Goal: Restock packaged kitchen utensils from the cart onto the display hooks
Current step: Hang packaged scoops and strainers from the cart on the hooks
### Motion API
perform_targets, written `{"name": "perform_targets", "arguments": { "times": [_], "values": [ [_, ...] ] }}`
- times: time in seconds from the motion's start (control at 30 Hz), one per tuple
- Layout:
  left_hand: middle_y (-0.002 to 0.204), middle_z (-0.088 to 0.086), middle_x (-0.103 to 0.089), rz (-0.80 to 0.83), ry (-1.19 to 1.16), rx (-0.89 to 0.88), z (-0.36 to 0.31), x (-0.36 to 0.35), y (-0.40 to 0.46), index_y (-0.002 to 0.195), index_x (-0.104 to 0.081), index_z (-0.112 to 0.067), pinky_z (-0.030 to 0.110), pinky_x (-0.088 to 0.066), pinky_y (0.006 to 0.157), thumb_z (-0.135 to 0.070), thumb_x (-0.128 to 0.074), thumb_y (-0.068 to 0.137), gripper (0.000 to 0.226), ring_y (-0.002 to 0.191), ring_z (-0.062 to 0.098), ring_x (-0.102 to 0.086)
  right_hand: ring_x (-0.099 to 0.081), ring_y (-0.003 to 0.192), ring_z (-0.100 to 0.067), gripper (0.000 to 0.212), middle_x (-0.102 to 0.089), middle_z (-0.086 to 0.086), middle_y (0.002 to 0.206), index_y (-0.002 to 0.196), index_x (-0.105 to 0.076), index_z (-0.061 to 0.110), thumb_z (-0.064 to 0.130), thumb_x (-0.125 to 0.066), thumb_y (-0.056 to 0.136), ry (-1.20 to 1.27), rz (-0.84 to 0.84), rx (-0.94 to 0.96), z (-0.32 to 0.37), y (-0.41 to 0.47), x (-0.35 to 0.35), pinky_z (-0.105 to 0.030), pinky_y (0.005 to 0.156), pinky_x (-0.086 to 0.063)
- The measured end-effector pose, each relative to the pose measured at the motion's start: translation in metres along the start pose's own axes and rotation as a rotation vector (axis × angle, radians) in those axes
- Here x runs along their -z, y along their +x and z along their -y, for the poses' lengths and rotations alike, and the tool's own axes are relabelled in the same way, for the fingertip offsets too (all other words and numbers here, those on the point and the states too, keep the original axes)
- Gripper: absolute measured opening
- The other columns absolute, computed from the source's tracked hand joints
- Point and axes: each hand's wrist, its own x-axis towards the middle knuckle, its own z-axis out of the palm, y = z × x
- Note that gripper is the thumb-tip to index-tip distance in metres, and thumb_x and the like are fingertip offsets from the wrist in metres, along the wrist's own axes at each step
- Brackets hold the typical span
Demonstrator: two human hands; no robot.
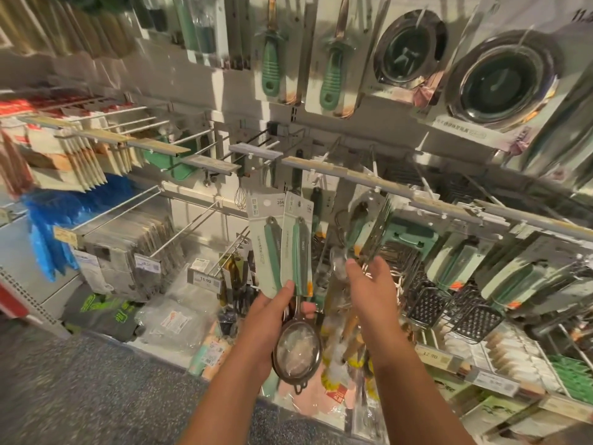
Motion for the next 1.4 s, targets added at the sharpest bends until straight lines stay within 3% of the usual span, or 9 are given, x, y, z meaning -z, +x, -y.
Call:
{"name": "perform_targets", "arguments": {
  "times": [0.13,0.23,0.37,0.53,0.63,0.8,1.07,1.27,1.4],
  "values": [
    [0.099,0.026,-0.076,0.032,-0.022,0.027,0.003,0.0,0.002,0.115,-0.06,-0.014,0.06,-0.053,0.102,-0.036,-0.064,0.099,0.027,0.089,0.035,-0.072,-0.065,0.117,-0.019,0.03,-0.069,0.001,0.125,0.129,-0.067,0.023,0.034,-0.064,0.101,0.004,0.063,-0.065,-0.008,-0.011,-0.009,-0.044,0.106,-0.051],
    [0.107,0.02,-0.077,0.054,0.033,-0.002,0.006,0.002,0.005,0.12,-0.072,-0.021,0.059,-0.052,0.104,-0.044,-0.07,0.091,0.037,0.097,0.032,-0.073,-0.073,0.098,-0.023,0.021,-0.078,-0.001,0.106,0.112,-0.075,0.024,0.037,-0.067,0.099,0.03,0.134,-0.113,-0.015,-0.019,-0.018,-0.052,0.093,-0.059],
    [0.111,0.0,-0.079,0.039,0.194,-0.047,0.009,0.003,0.009,0.118,-0.073,-0.03,0.051,-0.051,0.107,-0.047,-0.066,0.097,0.028,0.112,0.023,-0.072,-0.07,0.069,-0.012,0.031,-0.077,-0.004,0.113,0.125,-0.068,0.013,0.029,-0.07,0.098,0.095,0.195,-0.118,-0.022,-0.025,-0.018,-0.023,0.062,-0.056],
    [0.096,0.007,-0.08,-0.005,0.217,-0.032,0.01,0.003,0.012,0.116,-0.07,-0.024,0.044,-0.058,0.093,-0.049,-0.061,0.098,0.032,0.093,0.022,-0.077,-0.075,0.096,-0.039,0.02,-0.079,-0.009,0.104,0.115,-0.071,0.009,0.019,-0.07,0.097,0.121,0.216,-0.132,-0.027,-0.027,-0.019,-0.048,0.083,-0.063],
    [0.087,0.012,-0.079,-0.017,0.191,-0.017,0.01,0.003,0.015,0.114,-0.068,-0.017,0.041,-0.059,0.081,-0.047,-0.059,0.1,0.034,0.082,0.024,-0.076,-0.075,0.085,-0.042,0.019,-0.078,-0.016,0.103,0.114,-0.065,0.004,0.015,-0.067,0.099,0.192,0.212,-0.154,-0.024,-0.028,-0.017,-0.048,0.074,-0.065],
    [0.088,0.011,-0.077,-0.029,0.177,-0.03,0.012,0.001,0.018,0.116,-0.068,-0.013,0.051,-0.057,0.098,-0.051,-0.064,0.095,0.044,0.086,0.026,-0.073,-0.072,0.089,-0.041,0.021,-0.075,-0.024,0.106,0.118,-0.063,0.006,0.016,-0.067,0.099,0.2,0.179,-0.127,-0.022,-0.026,-0.01,-0.06,0.086,-0.059],
    [0.078,0.008,-0.072,-0.045,0.23,-0.01,0.017,-0.005,0.02,0.095,-0.073,-0.012,0.057,-0.047,0.109,-0.059,-0.063,0.094,0.048,0.086,0.027,-0.072,-0.074,0.104,-0.025,0.019,-0.078,-0.001,0.109,0.116,-0.067,0.017,0.019,-0.07,0.097,0.124,0.111,-0.006,-0.016,-0.029,0.003,-0.056,0.098,-0.056],
    [0.076,0.003,-0.073,-0.087,0.299,0.012,0.017,-0.009,0.019,0.086,-0.066,-0.012,0.051,-0.047,0.108,-0.065,-0.056,0.095,0.055,0.097,0.029,-0.074,-0.068,0.12,-0.026,0.053,-0.074,-0.001,0.124,0.127,-0.064,0.022,0.048,-0.081,0.084,0.168,0.036,0.011,-0.005,-0.034,0.005,-0.057,0.101,-0.054],
    [0.082,0.007,-0.078,-0.104,0.355,0.015,0.016,-0.008,0.019,0.078,-0.064,-0.012,0.046,-0.042,0.107,-0.067,-0.048,0.098,0.06,0.103,0.024,-0.069,-0.076,0.093,-0.018,0.014,-0.079,0.003,0.101,0.114,-0.068,0.019,0.023,-0.066,0.1,0.138,0.011,0.035,-0.006,-0.028,0.012,-0.047,0.087,-0.061]
  ]
}}
